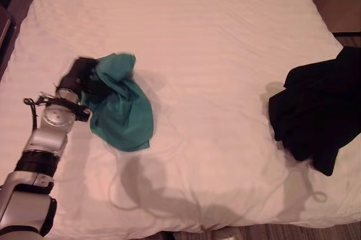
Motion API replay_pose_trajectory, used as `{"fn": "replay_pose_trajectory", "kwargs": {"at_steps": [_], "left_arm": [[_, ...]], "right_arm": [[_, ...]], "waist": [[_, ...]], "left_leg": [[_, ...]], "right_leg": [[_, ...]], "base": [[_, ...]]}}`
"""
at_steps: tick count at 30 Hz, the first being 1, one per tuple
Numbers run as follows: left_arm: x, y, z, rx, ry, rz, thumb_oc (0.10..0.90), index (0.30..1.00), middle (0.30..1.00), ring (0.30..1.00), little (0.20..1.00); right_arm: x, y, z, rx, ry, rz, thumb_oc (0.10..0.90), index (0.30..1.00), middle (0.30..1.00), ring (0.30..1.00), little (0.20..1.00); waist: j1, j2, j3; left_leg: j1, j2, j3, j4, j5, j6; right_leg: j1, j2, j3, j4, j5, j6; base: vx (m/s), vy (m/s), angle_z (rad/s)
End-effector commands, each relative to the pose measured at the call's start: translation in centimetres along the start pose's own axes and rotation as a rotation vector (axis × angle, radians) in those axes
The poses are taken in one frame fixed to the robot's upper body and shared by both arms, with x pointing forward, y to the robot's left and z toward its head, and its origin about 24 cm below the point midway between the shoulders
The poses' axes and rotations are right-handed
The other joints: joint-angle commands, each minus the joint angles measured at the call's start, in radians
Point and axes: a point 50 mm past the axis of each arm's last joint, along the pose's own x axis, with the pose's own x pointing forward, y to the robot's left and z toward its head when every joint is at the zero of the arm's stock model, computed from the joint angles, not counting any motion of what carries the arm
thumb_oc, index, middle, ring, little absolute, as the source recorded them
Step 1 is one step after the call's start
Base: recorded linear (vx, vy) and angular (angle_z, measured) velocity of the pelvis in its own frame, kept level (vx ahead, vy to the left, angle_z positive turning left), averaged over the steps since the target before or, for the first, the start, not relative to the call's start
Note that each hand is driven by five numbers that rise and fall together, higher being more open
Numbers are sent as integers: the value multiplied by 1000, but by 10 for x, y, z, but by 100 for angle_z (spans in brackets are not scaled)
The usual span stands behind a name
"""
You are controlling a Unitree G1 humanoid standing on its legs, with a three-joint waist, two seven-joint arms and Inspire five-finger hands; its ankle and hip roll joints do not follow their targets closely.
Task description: Pick up bed clothes into laundry basket.
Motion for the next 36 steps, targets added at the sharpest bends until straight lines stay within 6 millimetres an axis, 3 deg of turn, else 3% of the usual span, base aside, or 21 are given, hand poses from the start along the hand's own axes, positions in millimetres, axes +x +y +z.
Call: {"fn": "replay_pose_trajectory", "kwargs": {"at_steps": [1, 3, 6, 7, 10, 14, 17, 22, 26, 29, 34, 35, 36], "left_arm": [[4, 71, 78, -93, -377, 348, 400, 300, 300, 300, 300], [-5, 74, 104, -167, -523, 391, 400, 300, 300, 300, 300], [-10, 75, 119, -194, -601, 418, 400, 300, 300, 300, 300], [-15, 68, 135, -289, -695, 415, 400, 300, 300, 300, 300], [-16, 59, 141, -384, -733, 414, 400, 300, 300, 300, 300], [-19, 41, 136, -483, -728, 376, 400, 300, 300, 300, 300], [-23, 13, 108, -514, -616, 283, 400, 300, 300, 300, 300], [-34, -6, 77, -615, -503, 244, 400, 300, 300, 300, 300], [-40, -6, 74, -641, -504, 240, 400, 300, 300, 300, 300], [-43, -18, 85, -607, -543, 192, 400, 300, 300, 300, 300], [-49, -37, 84, -648, -524, 141, 400, 300, 300, 300, 300], [-54, -50, 79, -685, -496, 119, 400, 300, 300, 300, 300], [-55, -50, 79, -685, -496, 119, 400, 300, 300, 300, 300]], "right_arm": [[33, -45, 61, -60, -292, -194, 400, 300, 300, 300, 300], [38, -42, 76, -40, -360, -199, 400, 300, 300, 300, 300], [43, -40, 91, -6, -422, -208, 400, 300, 300, 300, 300], [44, -35, 110, 47, -511, -214, 400, 300, 300, 300, 300], [43, -26, 129, 133, -596, -224, 400, 300, 300, 300, 300], [38, -10, 135, 218, -620, -199, 400, 300, 300, 300, 300], [31, 6, 111, 265, -510, -148, 400, 300, 300, 300, 300], [28, 9, 80, 322, -364, -171, 400, 300, 300, 300, 300], [25, 8, 70, 324, -326, -175, 400, 300, 300, 300, 300], [14, 10, 55, 301, -263, -176, 400, 300, 300, 300, 300], [-1, 25, 44, 354, -203, -162, 400, 300, 300, 300, 300], [-16, 41, 41, 429, -171, -141, 400, 300, 300, 300, 300], [-16, 41, 41, 429, -170, -141, 400, 300, 300, 300, 300]], "waist": [[23, 25, -152], [35, 24, -171], [39, 23, -183], [47, 20, -197], [48, 18, -211], [42, 19, -217], [32, 13, -212], [23, 0, -200], [29, -7, -194], [9, -12, -180], [4, -14, -150], [31, 2, -109], [30, 1, -109]], "left_leg": [[135, 47, 30, 1, -135, -64], [141, 44, 20, 1, -136, -64], [146, 42, 15, 1, -138, -63], [151, 40, 12, 1, -139, -62], [160, 35, 9, 1, -144, -59], [168, 34, 9, 1, -148, -54], [172, 33, 19, 1, -143, -46], [196, 26, 45, 1, -169, -33], [201, 21, 72, 1, -175, -26], [193, 11, 91, 1, -183, -16], [188, 7, 127, 1, -186, -2], [185, 31, 191, 1, -179, 4], [182, 34, 191, 1, -173, 3]], "right_leg": [[-28, 31, 10, 47, -12, 27], [-15, 28, 5, 49, -16, 25], [-7, 25, -2, 50, -19, 24], [1, 23, -5, 54, -21, 23], [7, 21, -7, 57, -23, 21], [11, 19, -5, 62, -24, 17], [5, 18, 4, 72, -17, 15], [0, 17, 34, 84, -16, 30], [-13, 12, 62, 84, 1, 47], [-36, -1, 79, 84, 23, 68], [-89, -2, 76, 136, 49, 88], [-153, -10, -145, 304, 23, 59], [-159, -8, -147, 312, 23, 55]], "base": [[18, -15, 10], [12, -17, 10], [2, -7, 6], [-8, -16, 8], [0, -3, 7], [-12, 2, 1], [-13, 18, -1], [16, 50, -10], [-1, 70, -32], [-14, 91, -27], [-75, 82, -28], [-175, 85, -64], [-216, 111, -102]]}}
